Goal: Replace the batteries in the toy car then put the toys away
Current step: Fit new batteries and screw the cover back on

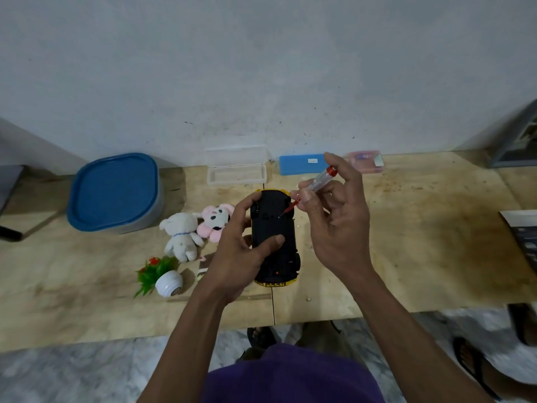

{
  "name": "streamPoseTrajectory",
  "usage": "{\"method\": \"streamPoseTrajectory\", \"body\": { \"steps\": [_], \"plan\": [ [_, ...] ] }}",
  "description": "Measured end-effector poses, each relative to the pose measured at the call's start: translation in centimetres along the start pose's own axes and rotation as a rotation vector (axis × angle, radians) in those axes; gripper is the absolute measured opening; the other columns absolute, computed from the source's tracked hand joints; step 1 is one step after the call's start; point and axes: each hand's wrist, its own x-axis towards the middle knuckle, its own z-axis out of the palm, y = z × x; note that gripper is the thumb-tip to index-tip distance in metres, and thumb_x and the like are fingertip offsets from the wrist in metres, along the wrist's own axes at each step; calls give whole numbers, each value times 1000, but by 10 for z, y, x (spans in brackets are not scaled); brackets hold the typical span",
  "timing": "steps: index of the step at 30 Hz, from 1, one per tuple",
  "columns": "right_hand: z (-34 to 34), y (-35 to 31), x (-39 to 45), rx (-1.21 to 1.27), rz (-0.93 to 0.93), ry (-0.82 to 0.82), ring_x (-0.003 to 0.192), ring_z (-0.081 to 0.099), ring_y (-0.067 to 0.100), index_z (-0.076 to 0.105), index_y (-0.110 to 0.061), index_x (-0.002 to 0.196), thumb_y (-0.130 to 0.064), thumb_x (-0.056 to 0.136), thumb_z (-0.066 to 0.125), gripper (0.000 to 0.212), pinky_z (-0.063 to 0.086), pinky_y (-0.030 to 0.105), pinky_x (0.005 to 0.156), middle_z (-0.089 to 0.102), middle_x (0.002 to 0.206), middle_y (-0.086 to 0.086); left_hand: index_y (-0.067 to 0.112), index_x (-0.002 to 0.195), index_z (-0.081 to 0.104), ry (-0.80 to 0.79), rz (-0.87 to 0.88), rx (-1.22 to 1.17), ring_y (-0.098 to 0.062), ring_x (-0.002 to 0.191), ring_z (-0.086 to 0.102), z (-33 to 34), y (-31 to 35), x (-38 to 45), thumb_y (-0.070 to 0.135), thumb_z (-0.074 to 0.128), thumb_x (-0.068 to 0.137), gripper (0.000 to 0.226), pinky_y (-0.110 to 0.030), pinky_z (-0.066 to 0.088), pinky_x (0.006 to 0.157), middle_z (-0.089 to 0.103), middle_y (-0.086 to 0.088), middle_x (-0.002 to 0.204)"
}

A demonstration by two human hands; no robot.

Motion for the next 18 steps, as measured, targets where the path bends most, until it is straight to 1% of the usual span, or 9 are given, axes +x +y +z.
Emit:
{"method": "streamPoseTrajectory", "body": {
  "steps": [2, 4, 6, 8, 10, 11, 14, 16, 18],
  "plan": [
    [0, 0, 1, -15, -27, -9, 94, 75, 20, 38, -22, 145, -10, 100, 60, 51, 60, 51, 84, 73, 98, 6, 44, 141, 47, -2, 3, 6, -31, 113, 67, 0, 1, 0, 0, 76, 87, 75, -56, 61, 85, 59, -7, 131],
    [0, 1, 3, -42, -69, -26, 95, 74, 18, 37, -26, 145, -12, 100, 58, 52, 61, 48, 82, 73, 101, 5, 44, 140, 47, -7, 2, 7, -31, 113, 67, 1, 2, -1, 0, 76, 86, 76, -56, 61, 85, 59, -7, 131],
    [0, 1, 4, -75, -106, -54, 99, 73, 13, 34, -26, 146, -12, 101, 57, 53, 62, 39, 81, 72, 107, 3, 44, 140, 48, -8, -2, 3, -29, 113, 68, 1, 3, -2, 0, 76, 86, 75, -57, 61, 84, 59, -6, 132],
    [6, -3, 1, -119, -130, -90, 101, 72, 7, 33, -28, 146, -11, 100, 57, 54, 60, 25, 79, 71, 109, -1, 43, 140, 48, -7, 4, 1, -27, 112, 68, -6, 4, -5, -1, 76, 86, 75, -56, 61, 84, 60, -5, 131],
    [11, -8, 0, -150, -133, -101, 100, 70, 3, 37, -30, 142, -9, 99, 60, 54, 55, 14, 76, 70, 109, -4, 42, 141, 47, -9, 13, 2, -25, 111, 69, -12, 4, -8, -1, 76, 85, 76, -55, 61, 84, 60, -5, 130],
    [11, -9, 2, -162, -142, -88, 99, 69, 4, 40, -30, 140, -10, 97, 63, 53, 54, 11, 75, 68, 111, -3, 42, 141, 47, -6, 10, 5, -24, 110, 69, -12, 5, -9, -1, 76, 85, 76, -55, 61, 83, 60, -6, 130],
    [9, -8, 7, -197, -179, -50, 99, 67, 5, 50, -27, 138, -12, 95, 68, 49, 54, 11, 75, 68, 116, 5, 42, 141, 47, -4, 0, 6, -22, 108, 69, -12, 6, -10, -1, 76, 86, 76, -53, 63, 80, 59, -7, 130],
    [7, -8, 10, -212, -188, -80, 101, 67, 3, 46, -23, 143, -8, 97, 65, 52, 55, 12, 79, 68, 117, 4, 42, 141, 47, -6, 0, 9, -23, 108, 69, -12, 6, -11, -2, 76, 86, 76, -52, 63, 80, 59, -7, 130],
    [5, -8, 11, -233, -206, -116, 101, 68, 4, 44, -19, 144, -6, 97, 63, 52, 58, 17, 80, 68, 116, 1, 41, 141, 47, -3, 0, 7, -22, 108, 69, -12, 6, -11, -2, 76, 85, 76, -52, 62, 82, 60, -6, 130]
  ]
}}
